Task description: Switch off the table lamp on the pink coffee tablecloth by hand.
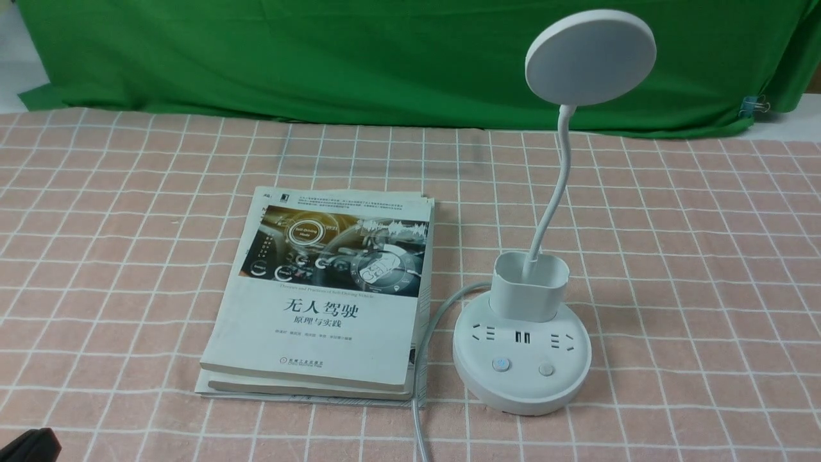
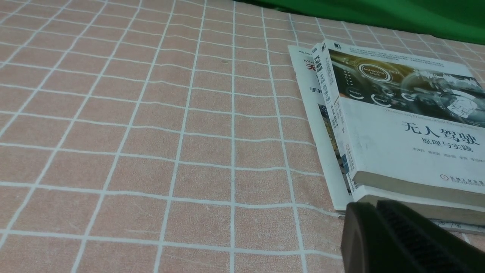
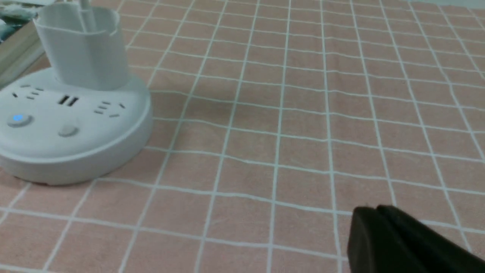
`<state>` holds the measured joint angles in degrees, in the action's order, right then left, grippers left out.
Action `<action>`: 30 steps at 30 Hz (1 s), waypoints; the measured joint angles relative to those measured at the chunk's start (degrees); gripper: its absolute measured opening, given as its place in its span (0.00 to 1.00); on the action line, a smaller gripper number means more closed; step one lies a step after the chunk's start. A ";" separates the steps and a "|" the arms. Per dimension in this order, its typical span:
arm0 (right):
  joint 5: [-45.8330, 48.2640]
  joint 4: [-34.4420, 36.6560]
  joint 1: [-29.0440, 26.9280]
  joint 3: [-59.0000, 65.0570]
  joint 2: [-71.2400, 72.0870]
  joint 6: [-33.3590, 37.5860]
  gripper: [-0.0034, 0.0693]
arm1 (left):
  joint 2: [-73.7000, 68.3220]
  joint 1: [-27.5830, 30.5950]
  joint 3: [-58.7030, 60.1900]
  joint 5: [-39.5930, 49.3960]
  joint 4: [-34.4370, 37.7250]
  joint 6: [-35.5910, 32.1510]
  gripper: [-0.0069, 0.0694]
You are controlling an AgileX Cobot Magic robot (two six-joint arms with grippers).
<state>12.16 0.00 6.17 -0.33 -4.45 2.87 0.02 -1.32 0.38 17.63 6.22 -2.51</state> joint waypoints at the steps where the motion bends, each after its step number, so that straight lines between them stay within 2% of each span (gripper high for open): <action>1: 0.00 0.00 -0.06 0.48 1.48 0.11 0.10 | 0.00 0.00 0.00 0.00 0.00 0.00 0.10; 30: 0.93 0.00 -0.06 0.68 4.45 -0.51 0.13 | 0.00 0.00 0.04 -0.02 0.00 0.00 0.10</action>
<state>13.09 0.00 6.11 0.35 0.00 2.35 0.02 -1.32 0.43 17.61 6.22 -2.51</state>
